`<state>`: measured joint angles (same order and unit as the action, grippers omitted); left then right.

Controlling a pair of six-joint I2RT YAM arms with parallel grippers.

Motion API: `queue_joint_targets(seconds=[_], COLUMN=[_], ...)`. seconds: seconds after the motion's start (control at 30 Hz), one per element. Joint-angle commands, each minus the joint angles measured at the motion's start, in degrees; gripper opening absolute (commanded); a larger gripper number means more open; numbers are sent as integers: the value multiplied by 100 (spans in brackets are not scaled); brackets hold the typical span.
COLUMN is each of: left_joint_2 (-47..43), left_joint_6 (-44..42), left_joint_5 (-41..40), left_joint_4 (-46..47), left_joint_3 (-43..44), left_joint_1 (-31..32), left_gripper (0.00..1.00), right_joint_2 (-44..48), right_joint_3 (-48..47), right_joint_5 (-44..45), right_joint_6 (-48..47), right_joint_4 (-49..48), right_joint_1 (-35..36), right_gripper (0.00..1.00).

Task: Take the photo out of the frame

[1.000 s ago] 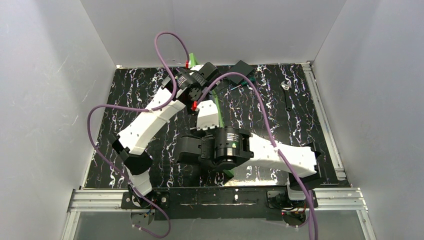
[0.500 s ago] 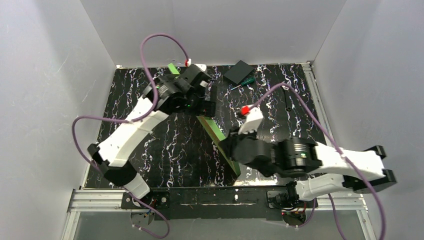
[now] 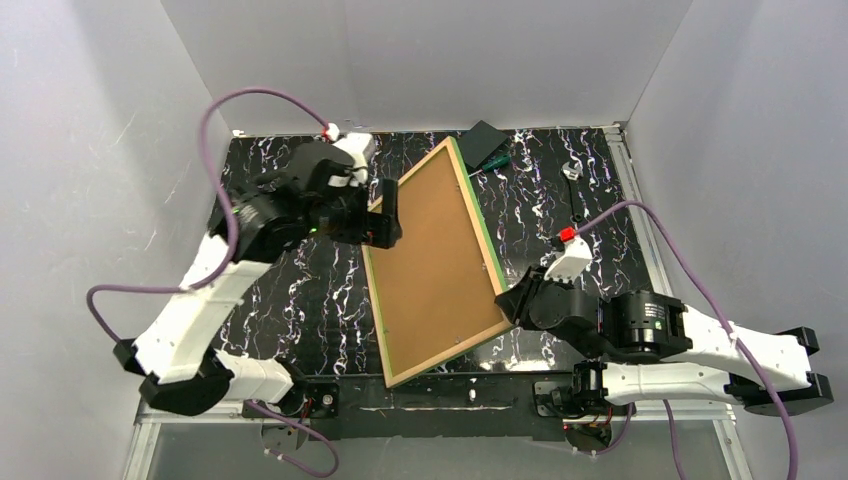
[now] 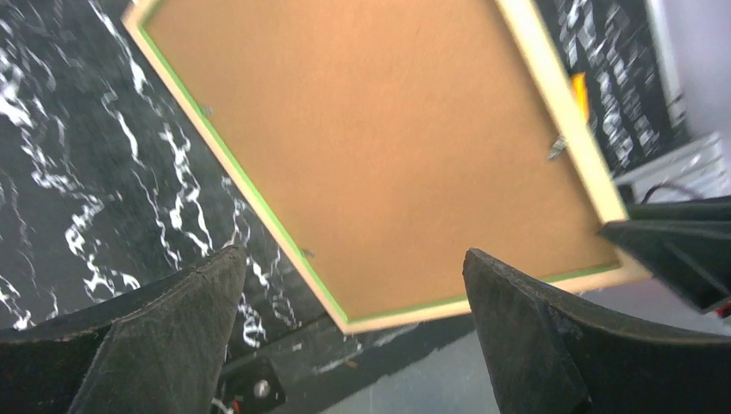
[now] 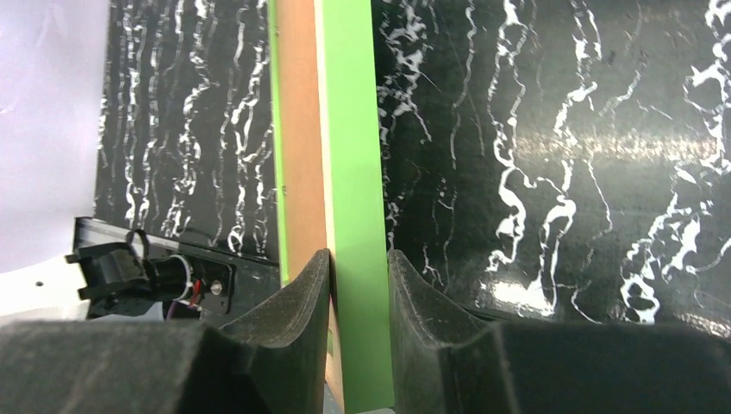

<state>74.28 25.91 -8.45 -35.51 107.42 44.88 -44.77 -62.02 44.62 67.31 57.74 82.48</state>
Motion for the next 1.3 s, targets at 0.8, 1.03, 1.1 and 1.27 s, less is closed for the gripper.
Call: queue_joint_targets(seconds=[0.8, 1.03, 1.1, 1.27], left_joint_2=[703, 409, 535, 1187], left_joint_6=[1925, 1573, 1538, 1708], left_joint_5=[2480, 1765, 1951, 2300], left_joint_4=[3759, 3215, 3244, 3776], left_joint_3=[-6191, -6387, -6382, -6306], left_joint_1=[-2133, -2148, -2155, -2159], left_gripper=[61, 80, 78, 58], right_joint_2=[836, 735, 680, 408], right_joint_3=[1986, 1970, 1970, 1952], right_joint_5=[589, 448, 353, -255], right_joint_6=[1951, 1673, 1498, 420], right_joint_4=[1140, 937, 804, 19], right_joint_1=[-77, -80, -83, -489], right_gripper=[1, 1, 1, 12])
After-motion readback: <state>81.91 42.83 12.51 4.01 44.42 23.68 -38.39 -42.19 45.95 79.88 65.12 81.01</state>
